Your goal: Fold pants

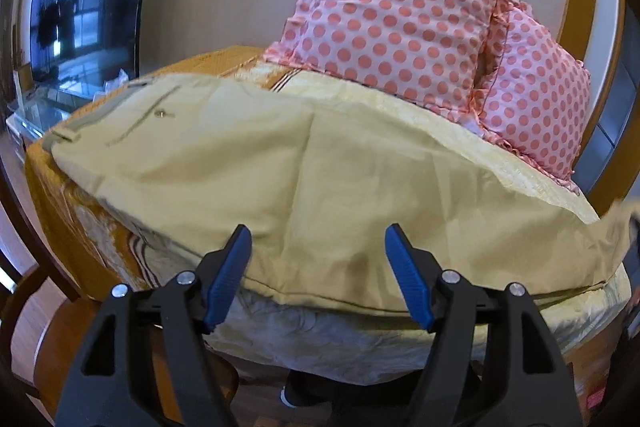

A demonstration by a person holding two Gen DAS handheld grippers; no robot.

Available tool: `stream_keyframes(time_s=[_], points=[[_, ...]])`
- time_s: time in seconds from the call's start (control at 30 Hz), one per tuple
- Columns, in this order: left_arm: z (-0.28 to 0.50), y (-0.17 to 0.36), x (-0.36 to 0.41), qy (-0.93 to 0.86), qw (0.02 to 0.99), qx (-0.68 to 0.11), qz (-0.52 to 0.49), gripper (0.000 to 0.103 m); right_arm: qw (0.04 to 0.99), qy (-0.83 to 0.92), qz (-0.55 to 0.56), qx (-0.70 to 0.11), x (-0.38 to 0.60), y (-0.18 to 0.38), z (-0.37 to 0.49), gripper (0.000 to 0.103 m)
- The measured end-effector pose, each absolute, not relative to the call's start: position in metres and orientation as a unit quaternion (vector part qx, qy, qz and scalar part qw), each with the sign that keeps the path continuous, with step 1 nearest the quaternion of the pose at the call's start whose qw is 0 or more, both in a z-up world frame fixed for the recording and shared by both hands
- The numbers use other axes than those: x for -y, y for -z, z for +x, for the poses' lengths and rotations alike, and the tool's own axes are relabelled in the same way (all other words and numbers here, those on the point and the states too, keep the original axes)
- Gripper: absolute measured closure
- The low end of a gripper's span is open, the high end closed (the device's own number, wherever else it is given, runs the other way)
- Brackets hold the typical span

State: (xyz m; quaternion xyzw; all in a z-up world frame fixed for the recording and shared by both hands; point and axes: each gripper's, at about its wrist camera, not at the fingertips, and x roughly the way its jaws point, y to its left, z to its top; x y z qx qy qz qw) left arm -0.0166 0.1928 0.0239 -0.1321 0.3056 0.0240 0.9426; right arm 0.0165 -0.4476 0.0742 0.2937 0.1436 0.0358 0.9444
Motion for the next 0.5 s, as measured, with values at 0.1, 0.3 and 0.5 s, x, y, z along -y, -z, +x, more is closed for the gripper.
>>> stream_keyframes(time_s=[0.1,0.3,0.5], points=[[-0.019,-0.024,-0.196,-0.022,0.943,-0.298,-0.147,0.033,0.946,-0.15,0.249,-0.143,0.368,-0.105,0.044,0.097],[-0.032,-0.035,-0.211,-0.043,0.946,-0.278,-0.159,0.029,0.889,-0.354,0.168,-0.236,0.194,-0.088,0.073,0.096],[-0.049,-0.029,-0.255,-0.103,0.937,-0.275,-0.189,0.028,0.833,-0.416,0.052,-0.361,0.099,-0.028,0.058,0.067]])
